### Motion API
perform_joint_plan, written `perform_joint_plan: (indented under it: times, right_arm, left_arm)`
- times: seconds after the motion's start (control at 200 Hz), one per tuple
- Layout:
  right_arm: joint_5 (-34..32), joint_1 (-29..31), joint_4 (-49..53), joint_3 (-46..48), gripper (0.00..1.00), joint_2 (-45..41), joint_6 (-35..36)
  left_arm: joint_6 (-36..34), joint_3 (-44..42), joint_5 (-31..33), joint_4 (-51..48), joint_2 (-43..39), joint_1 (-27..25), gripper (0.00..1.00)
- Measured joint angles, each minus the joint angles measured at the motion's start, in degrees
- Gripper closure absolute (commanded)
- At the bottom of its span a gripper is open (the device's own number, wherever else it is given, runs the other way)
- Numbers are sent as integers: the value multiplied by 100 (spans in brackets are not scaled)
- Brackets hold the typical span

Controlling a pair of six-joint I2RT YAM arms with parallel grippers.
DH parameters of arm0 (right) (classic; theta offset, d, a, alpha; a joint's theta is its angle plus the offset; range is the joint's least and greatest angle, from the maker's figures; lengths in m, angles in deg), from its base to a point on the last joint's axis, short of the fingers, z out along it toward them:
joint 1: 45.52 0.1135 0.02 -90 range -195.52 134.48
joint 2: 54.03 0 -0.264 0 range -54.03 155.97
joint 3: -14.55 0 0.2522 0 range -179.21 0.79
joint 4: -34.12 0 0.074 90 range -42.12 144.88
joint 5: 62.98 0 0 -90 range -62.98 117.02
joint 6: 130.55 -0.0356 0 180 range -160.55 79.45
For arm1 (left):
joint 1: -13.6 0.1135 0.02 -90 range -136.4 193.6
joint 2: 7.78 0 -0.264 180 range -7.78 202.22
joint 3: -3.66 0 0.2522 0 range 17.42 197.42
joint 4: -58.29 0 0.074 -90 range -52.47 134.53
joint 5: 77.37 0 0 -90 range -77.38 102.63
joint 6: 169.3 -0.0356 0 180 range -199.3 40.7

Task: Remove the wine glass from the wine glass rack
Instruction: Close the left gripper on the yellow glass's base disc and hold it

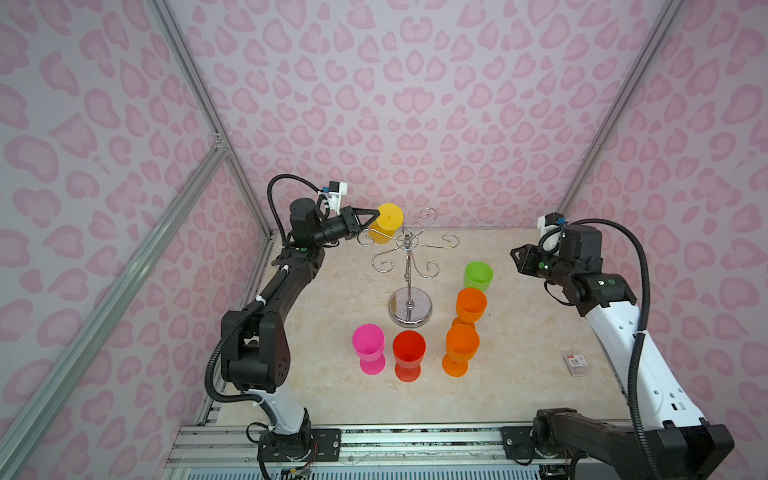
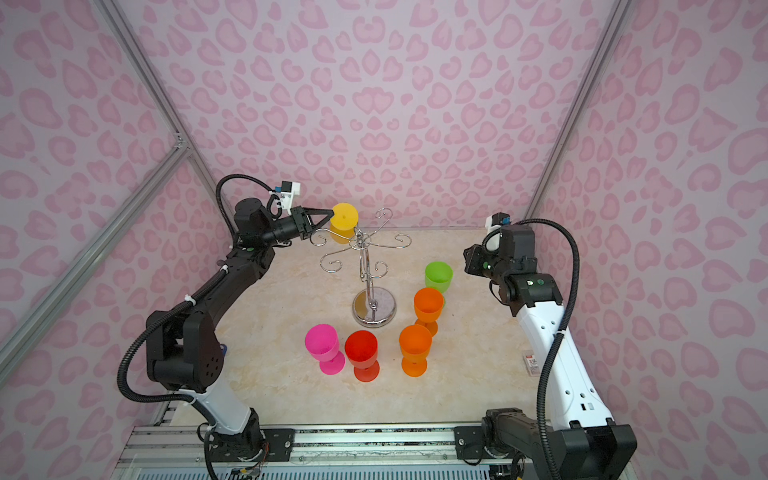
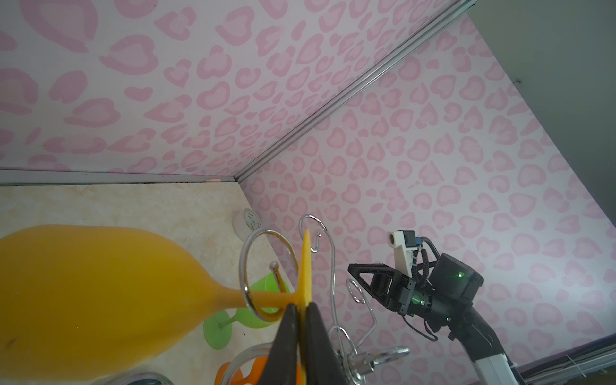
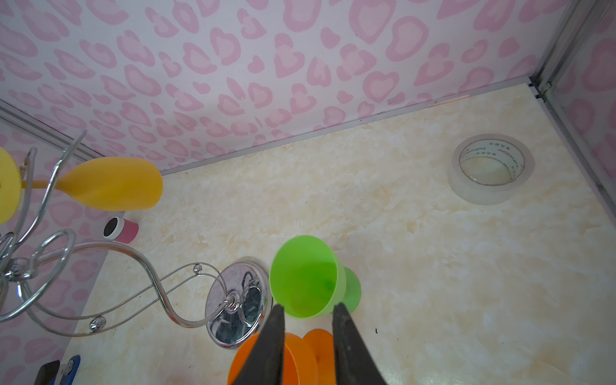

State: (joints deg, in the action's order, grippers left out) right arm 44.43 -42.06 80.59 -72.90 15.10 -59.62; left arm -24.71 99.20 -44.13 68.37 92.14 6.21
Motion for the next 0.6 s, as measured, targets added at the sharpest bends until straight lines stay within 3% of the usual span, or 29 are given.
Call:
perform_joint_plan:
  times: [0.39, 0.6]
  right_arm:
    - [55, 0, -26, 0, 74, -2, -79]
    - [83, 0, -31, 0, 74, 0, -81]
  left_arm:
    - [-24, 0, 72, -63, -70, -7, 98]
    - [-24, 0, 118, -168, -129, -7, 97]
